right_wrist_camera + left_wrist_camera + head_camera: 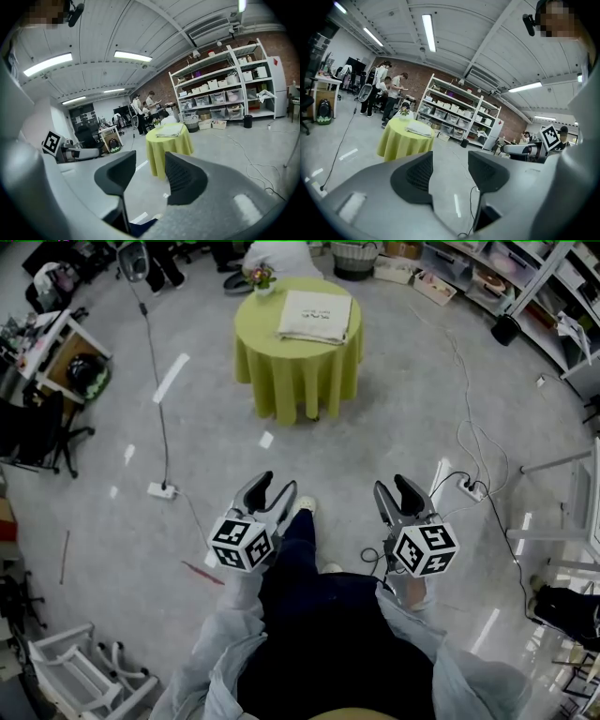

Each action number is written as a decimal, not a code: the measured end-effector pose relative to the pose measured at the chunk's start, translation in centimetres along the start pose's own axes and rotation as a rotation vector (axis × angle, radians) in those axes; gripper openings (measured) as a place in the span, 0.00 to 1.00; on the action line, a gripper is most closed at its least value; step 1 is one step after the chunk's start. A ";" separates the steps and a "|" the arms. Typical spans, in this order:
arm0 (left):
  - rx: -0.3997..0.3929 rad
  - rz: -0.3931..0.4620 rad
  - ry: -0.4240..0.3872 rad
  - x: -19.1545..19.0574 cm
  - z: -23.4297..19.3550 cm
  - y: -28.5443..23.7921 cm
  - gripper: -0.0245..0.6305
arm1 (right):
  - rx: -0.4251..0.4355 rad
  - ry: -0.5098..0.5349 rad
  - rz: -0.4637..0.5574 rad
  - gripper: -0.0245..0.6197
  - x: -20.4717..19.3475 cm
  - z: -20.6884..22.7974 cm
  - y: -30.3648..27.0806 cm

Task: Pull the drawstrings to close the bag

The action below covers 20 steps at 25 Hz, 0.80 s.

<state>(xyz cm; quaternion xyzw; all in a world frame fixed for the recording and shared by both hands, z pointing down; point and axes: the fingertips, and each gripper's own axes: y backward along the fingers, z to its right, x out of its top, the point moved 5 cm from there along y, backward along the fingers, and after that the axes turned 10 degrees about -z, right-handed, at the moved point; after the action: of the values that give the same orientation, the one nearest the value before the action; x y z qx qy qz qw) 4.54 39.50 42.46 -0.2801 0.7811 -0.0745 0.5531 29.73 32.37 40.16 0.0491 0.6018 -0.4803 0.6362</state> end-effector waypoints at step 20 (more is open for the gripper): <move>-0.072 -0.045 -0.063 11.2 -12.5 -9.8 0.40 | -0.058 -0.012 0.024 0.33 9.9 2.2 -14.3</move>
<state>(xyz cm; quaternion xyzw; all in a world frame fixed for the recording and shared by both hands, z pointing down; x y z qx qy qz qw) -5.83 23.08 42.15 -0.3195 0.7590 -0.0498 0.5651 19.88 17.85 40.09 0.0350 0.6111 -0.4555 0.6464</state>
